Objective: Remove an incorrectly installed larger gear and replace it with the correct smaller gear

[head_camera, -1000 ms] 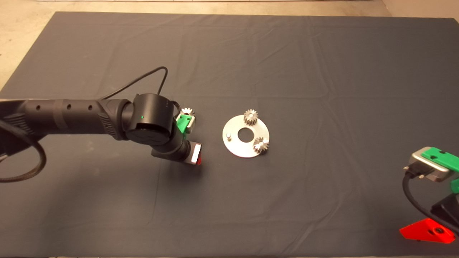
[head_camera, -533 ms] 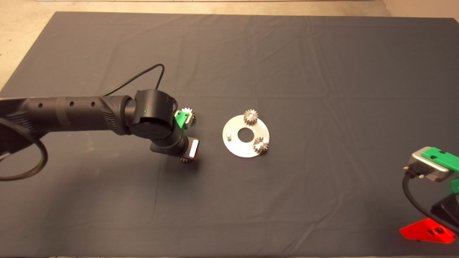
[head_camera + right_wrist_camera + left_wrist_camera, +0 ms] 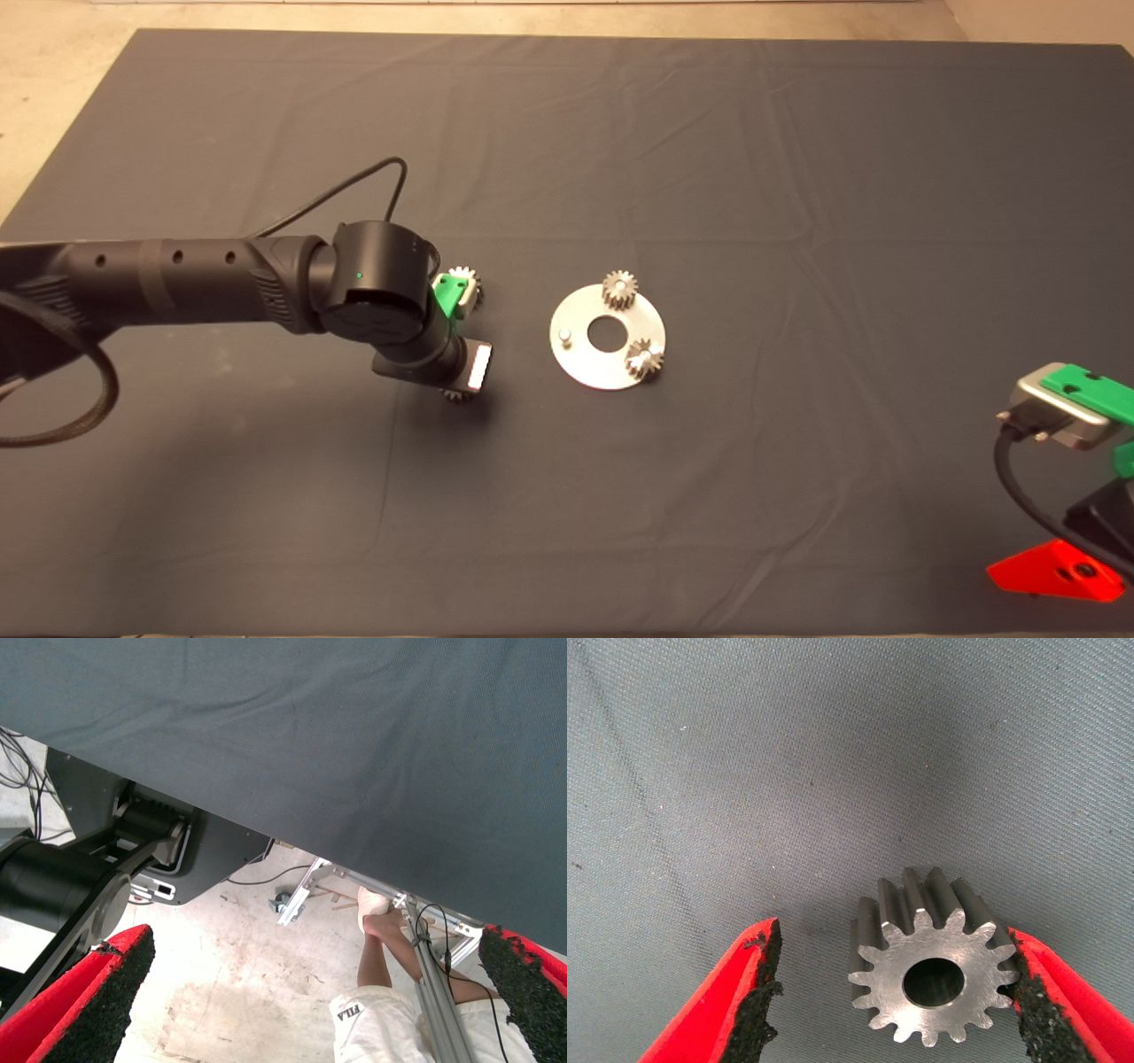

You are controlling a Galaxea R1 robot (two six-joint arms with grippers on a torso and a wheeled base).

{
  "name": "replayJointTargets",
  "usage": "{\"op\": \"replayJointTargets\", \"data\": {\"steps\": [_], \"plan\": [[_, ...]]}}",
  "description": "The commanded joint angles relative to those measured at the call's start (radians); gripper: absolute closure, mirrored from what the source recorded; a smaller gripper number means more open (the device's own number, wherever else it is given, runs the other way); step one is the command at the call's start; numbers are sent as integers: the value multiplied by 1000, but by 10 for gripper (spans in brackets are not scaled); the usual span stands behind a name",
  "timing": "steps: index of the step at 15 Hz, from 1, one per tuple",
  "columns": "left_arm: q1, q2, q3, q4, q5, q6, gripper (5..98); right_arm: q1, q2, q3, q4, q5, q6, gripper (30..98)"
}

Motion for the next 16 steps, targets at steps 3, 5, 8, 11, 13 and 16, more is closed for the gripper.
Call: {"op": "replayJointTargets", "data": {"steps": [3,5,8,11,13,16], "plan": [[-7,-2,9,10,-10,-2,484,16,-2,5,35,-55,1,317],[-6,0,10,9,-10,-1,534,16,-2,5,35,-55,1,317],[-6,1,12,6,-10,1,567,16,-2,5,35,-55,1,317],[-6,1,11,6,-8,1,584,16,-1,5,35,-55,1,317],[-6,1,9,6,-8,1,633,16,-2,6,35,-55,1,317],[-6,5,1,4,2,-2,648,16,-1,5,35,-55,1,317]]}}
